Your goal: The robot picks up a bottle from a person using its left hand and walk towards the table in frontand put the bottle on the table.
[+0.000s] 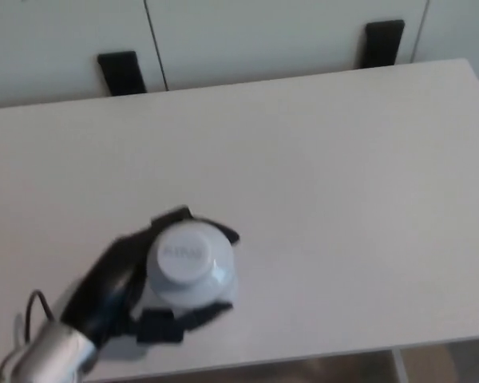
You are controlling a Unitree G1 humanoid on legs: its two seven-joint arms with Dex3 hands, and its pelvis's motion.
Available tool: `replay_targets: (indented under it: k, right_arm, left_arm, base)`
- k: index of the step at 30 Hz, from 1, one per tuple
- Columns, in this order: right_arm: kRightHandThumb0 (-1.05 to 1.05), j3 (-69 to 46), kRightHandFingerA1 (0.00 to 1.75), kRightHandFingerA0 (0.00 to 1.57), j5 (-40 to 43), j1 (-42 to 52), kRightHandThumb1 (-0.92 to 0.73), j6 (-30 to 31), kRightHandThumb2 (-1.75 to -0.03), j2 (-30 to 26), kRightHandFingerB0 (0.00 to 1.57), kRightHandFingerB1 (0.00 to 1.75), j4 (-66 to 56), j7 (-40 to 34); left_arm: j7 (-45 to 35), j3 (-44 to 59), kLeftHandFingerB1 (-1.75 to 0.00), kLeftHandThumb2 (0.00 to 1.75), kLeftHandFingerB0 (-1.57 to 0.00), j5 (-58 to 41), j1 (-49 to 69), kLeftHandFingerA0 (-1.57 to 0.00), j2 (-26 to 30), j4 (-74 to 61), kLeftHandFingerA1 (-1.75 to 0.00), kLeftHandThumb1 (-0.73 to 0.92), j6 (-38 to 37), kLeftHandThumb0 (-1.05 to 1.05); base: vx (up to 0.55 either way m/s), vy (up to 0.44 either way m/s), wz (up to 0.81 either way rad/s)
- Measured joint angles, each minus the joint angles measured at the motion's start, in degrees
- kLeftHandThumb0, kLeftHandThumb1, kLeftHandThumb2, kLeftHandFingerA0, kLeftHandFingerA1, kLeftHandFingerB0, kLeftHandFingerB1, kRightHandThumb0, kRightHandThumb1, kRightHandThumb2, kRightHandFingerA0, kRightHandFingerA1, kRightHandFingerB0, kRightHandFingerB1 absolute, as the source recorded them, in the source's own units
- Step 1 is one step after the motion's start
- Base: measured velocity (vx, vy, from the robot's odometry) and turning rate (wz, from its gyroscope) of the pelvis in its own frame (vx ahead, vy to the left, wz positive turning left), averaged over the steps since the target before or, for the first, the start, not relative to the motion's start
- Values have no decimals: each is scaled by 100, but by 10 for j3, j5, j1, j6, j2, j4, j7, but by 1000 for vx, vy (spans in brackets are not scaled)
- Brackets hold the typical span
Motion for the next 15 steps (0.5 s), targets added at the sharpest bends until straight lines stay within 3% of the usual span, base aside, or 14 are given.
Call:
replay_targets:
  k: [7, 15]
  right_arm:
    - [-44, 1, 44, 62, 1, -3, -73, 1, -62, 4, 55, 40, 0, 3]
    - [-44, 2, 44, 62, 1, -9, -72, 2, -62, 4, 54, 40, -1, 7]
  left_arm:
    - [12, 20, -113, 67, -73, 5, -71, -109, -5, 70, -142, 83, 8, -28]
    - [25, 20, -111, 68, -75, 18, -109, -107, -8, 117, -145, 82, 20, -28]
  base:
    - [65, 173, 5]
    - [4, 13, 4]
